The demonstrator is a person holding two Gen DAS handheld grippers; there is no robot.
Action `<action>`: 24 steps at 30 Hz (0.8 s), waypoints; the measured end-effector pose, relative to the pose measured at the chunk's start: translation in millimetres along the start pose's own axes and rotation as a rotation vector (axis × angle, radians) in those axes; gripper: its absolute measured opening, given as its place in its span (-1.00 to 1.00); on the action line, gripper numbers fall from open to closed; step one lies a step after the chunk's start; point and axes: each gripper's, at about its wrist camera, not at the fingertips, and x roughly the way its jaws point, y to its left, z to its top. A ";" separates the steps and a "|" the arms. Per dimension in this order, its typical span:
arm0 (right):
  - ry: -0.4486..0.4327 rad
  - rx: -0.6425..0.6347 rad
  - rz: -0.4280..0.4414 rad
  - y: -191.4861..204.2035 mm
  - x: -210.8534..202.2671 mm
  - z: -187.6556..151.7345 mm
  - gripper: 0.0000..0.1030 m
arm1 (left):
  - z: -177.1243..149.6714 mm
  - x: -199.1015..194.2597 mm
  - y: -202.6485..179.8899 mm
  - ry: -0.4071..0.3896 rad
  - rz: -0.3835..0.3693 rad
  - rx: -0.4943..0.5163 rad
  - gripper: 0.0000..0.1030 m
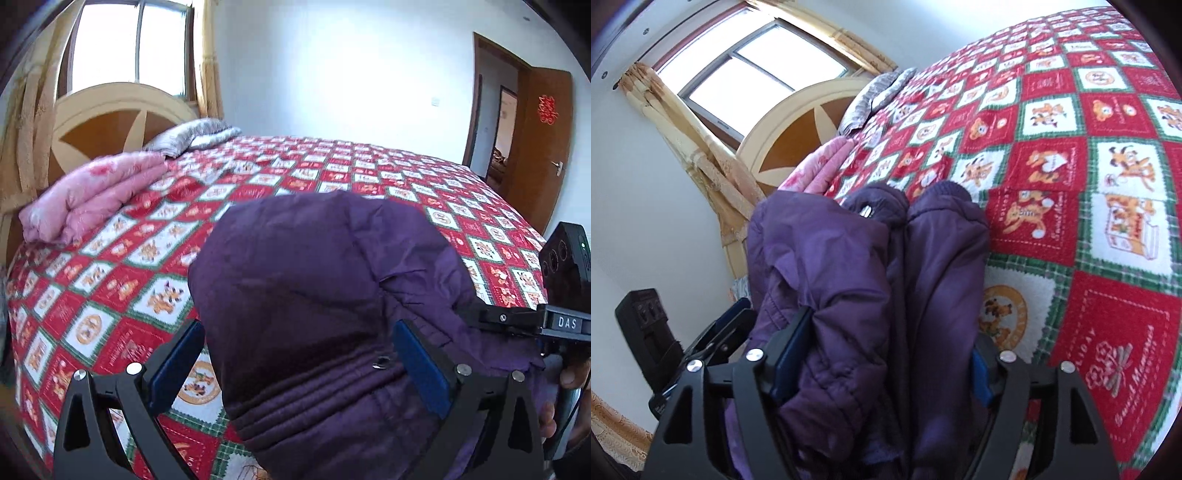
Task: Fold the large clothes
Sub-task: 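Lower the bundle onto the quilt and open both grippers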
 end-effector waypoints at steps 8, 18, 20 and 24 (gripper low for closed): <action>-0.118 -0.015 -0.121 18.6 -46.1 -15.5 0.84 | -1.9 -39.3 -6.8 -0.071 -0.005 0.044 0.98; -0.248 -0.214 -0.294 90.6 -93.1 -54.0 0.84 | -17.8 -91.0 -1.8 -0.147 -0.004 0.029 0.98; -0.269 -0.265 -0.325 106.1 -94.1 -60.5 0.85 | -21.5 -99.2 -2.6 -0.158 -0.011 0.028 0.98; -0.288 -0.348 -0.348 127.6 -95.4 -71.6 0.86 | -24.3 -110.5 -3.7 -0.174 -0.015 0.037 0.98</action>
